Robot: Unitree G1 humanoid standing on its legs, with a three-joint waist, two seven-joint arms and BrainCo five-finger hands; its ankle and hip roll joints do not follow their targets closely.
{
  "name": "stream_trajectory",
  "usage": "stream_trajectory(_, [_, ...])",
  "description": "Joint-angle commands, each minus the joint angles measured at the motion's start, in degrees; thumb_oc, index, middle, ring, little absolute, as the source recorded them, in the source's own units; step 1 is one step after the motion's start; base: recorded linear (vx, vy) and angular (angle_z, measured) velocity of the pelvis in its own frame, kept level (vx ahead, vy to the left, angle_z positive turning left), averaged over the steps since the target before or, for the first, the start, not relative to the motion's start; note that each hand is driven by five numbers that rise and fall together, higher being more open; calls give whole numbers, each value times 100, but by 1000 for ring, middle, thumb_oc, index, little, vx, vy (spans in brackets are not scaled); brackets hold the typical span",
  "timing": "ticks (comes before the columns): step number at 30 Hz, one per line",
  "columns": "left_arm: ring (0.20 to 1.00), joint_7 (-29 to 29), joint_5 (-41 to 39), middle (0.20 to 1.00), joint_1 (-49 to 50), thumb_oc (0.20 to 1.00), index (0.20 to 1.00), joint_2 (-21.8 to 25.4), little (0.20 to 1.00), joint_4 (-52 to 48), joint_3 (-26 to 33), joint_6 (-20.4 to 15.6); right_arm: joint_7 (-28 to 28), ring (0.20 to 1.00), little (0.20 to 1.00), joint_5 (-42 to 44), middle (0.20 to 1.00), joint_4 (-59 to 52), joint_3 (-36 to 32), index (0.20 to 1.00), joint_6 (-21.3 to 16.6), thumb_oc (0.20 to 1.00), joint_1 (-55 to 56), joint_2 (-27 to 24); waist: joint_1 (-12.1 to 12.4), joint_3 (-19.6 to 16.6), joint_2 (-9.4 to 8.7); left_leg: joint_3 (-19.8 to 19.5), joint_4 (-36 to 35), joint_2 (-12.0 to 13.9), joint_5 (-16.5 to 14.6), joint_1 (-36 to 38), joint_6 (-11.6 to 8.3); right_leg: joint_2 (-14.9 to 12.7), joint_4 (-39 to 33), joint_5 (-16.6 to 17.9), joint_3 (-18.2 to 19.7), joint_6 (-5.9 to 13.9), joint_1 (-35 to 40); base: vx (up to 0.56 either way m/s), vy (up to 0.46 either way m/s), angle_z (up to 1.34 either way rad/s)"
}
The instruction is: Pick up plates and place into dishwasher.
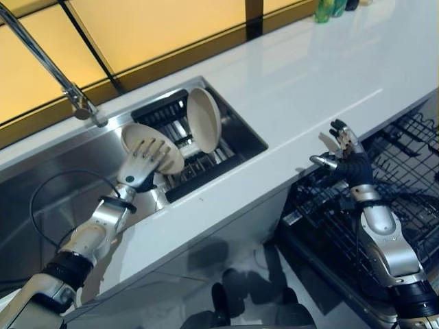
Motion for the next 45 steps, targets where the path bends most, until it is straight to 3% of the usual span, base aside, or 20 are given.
stream_trajectory(1, [325, 224, -120, 325, -953, 325, 325, 419, 325, 339, -34, 575, -67, 1000, 1000, -112, 1000, 210, 168, 1000, 118, 1000, -97, -18, -8, 270, -356, -262, 478, -206, -446, -285, 88, -148, -70, 846, 202, 115, -721, -151, -1, -15])
stream_trajectory(2, [200, 247, -187, 200, -1074, 200, 200, 430, 200, 400, -69, 686, -71, 1000, 1000, -131, 1000, 220, 181, 1000, 126, 1000, -179, -2, -12, 309, -365, -252, 479, -205, -436, -338, 84, -143, -87, 864, 212, 108, -767, -129, 0, -9])
stream_trajectory(8, [200, 335, -401, 200, -1657, 200, 200, 472, 200, 746, -189, 1075, -152, 1000, 1000, -282, 1000, 233, 213, 1000, 121, 1000, -552, 97, -44, 541, -398, -218, 482, -191, -381, -578, 70, -107, -115, 959, 269, 58, -1028, -125, 7, -8])
stream_trajectory(16, [200, 449, -324, 200, -1618, 200, 200, 340, 200, 711, -88, 1075, -11, 1000, 1000, -335, 1000, 98, 94, 1000, 142, 1000, -522, 127, -81, 620, -354, -263, 398, -230, -333, -520, 48, -91, -95, 987, 281, 16, -1030, -33, 27, -3])
stream_trajectory(25, [200, 805, -271, 200, -849, 200, 200, 146, 200, 341, 500, 997, 292, 1000, 1000, -259, 1000, -124, -204, 1000, 313, 1000, 10, -6, -57, 343, -214, -388, 226, -342, -306, -16, 6, -180, -117, 923, 181, 46, -559, 76, 52, 10])
stream_trajectory(33, [200, 1463, -222, 200, 192, 200, 200, -135, 200, -224, 1319, 982, 728, 1000, 1000, -166, 1000, -359, -634, 1000, 487, 1000, 737, -110, -16, -34, -85, -474, 187, -401, -337, 460, -24, -297, -78, 842, 27, 73, -118, 124, 56, 13])
stream_trajectory(39, [200, 1984, -417, 200, 934, 200, 200, -327, 200, -841, 2059, 611, 1044, 1000, 1000, -157, 1000, -535, -930, 1000, 577, 1000, 1294, -66, 27, -321, -30, -556, 163, -416, -329, 736, -36, -343, -83, 842, -98, 55, 177, 108, 19, 13])
stream_trajectory(45, [200, 2513, -415, 200, 1526, 200, 200, -610, 200, -1539, 2668, 210, 1209, 1000, 1000, -195, 1000, -710, -1103, 1000, 597, 1000, 1710, 154, 95, -574, -88, -636, 64, -391, -395, 1021, -36, -347, -190, 788, -216, 46, 499, 54, -41, 9])
